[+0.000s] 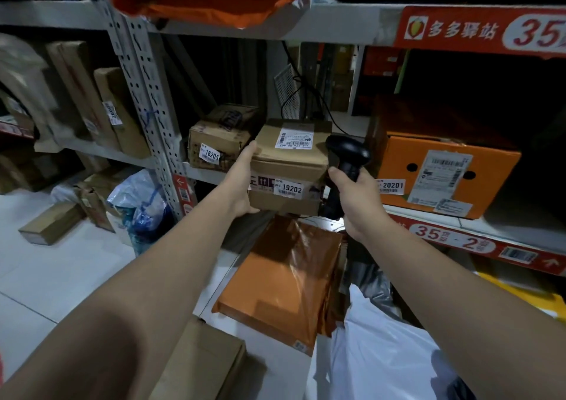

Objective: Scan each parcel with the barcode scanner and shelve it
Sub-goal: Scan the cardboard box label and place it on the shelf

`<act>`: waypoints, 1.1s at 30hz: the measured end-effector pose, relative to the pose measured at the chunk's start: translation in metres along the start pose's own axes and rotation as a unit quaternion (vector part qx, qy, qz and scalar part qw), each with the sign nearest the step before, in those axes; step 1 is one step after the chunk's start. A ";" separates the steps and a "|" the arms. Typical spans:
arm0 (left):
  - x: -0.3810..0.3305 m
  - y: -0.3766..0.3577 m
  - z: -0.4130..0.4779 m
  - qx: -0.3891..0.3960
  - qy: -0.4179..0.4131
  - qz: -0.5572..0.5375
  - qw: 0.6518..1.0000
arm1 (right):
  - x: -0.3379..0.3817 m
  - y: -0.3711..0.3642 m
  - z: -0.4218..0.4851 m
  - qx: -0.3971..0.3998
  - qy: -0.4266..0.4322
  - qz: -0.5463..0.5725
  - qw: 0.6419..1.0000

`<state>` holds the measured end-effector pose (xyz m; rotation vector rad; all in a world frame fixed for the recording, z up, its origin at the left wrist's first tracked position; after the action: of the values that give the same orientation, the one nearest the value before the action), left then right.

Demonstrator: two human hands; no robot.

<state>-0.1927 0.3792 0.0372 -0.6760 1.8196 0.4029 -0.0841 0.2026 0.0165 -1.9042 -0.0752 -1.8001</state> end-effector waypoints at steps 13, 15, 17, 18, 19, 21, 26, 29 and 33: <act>-0.002 0.000 0.022 -0.224 -0.202 0.292 0.908 | -0.004 -0.014 0.027 0.007 -0.018 0.019 1.000; -0.005 -0.002 0.018 -0.264 -0.271 0.376 0.846 | -0.004 -0.011 0.024 0.004 -0.018 0.023 1.000; -0.008 -0.006 0.012 -0.266 -0.319 0.448 0.792 | -0.005 -0.008 0.020 -0.001 -0.022 0.033 0.999; -0.008 -0.008 0.012 -0.258 -0.328 0.477 0.774 | -0.006 -0.005 0.019 -0.005 -0.025 0.038 0.999; -0.008 -0.010 0.014 -0.252 -0.329 0.494 0.764 | -0.007 -0.004 0.017 -0.007 -0.029 0.044 0.999; -0.006 -0.012 0.017 -0.250 -0.324 0.504 0.761 | -0.010 -0.003 0.015 -0.015 -0.036 0.056 0.998; -0.008 -0.008 0.025 -0.256 -0.327 0.487 0.769 | -0.017 -0.009 0.017 -0.016 -0.037 0.072 0.997; -0.015 -0.003 0.036 -0.251 -0.324 0.489 0.770 | -0.019 -0.016 0.027 -0.004 -0.048 0.085 0.995; -0.026 0.003 0.053 -0.253 -0.319 0.522 0.749 | -0.022 -0.028 0.041 0.004 -0.047 0.082 0.996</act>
<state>-0.1487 0.4187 0.0430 0.2507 1.2279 1.6937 -0.0592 0.2495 0.0055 -1.9302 0.0392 -1.6003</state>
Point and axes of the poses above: each hand's wrist, its own z-axis towards the middle knuckle, its own y-axis out of the back of the hand, x = y × z, the point moved 1 cm from there along z, towards the middle knuckle, and after that the axes turned 10 degrees about z, right-handed, at the moved point
